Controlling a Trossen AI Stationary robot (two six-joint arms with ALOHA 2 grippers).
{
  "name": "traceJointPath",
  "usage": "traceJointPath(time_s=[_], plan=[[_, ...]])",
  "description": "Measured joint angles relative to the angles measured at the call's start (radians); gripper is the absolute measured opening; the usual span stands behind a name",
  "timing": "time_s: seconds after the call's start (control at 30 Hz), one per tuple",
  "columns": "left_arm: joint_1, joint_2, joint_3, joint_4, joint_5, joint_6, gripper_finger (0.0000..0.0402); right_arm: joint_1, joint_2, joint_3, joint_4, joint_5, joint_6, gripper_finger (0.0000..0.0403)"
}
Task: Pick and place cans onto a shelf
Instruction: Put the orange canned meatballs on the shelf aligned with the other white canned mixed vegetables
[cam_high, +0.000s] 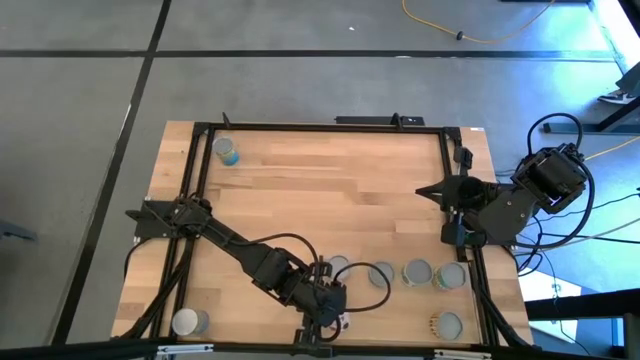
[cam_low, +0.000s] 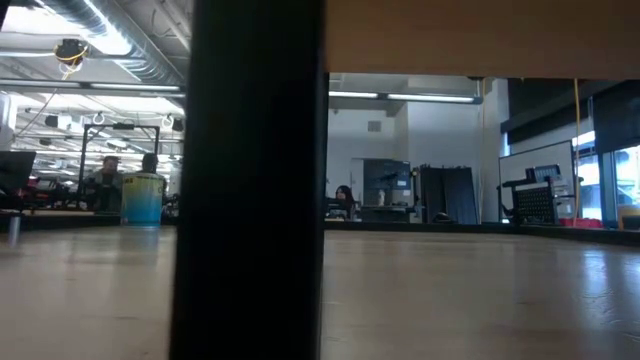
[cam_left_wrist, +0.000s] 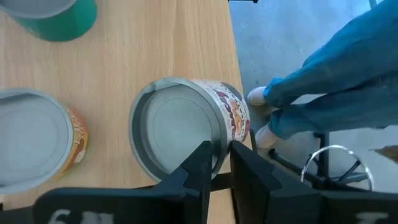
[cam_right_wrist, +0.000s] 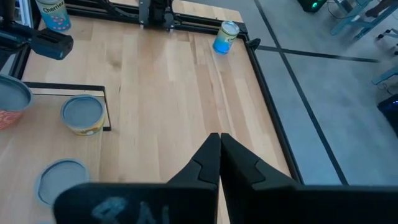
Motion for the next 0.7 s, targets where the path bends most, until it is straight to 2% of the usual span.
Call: traceJointPath(time_s=[0.3, 0.47, 0.7], plan=[[0.000, 0.000, 0.000, 0.000, -0.051, 0.089, 0.0051, 0.000, 0.000, 0.000, 0.000, 0.000, -0.026, 0.0010], [0.001, 0.008, 0.001, 0.005, -0.011, 0.089, 0.0053, 0.000, 0.000, 0.000, 0.000, 0.000, -0.028, 0.0010], [0.005, 0.013, 0.000, 0.005, -0.015, 0.089, 0.0051, 0.000, 0.000, 0.000, 0.000, 0.000, -0.050, 0.0010]])
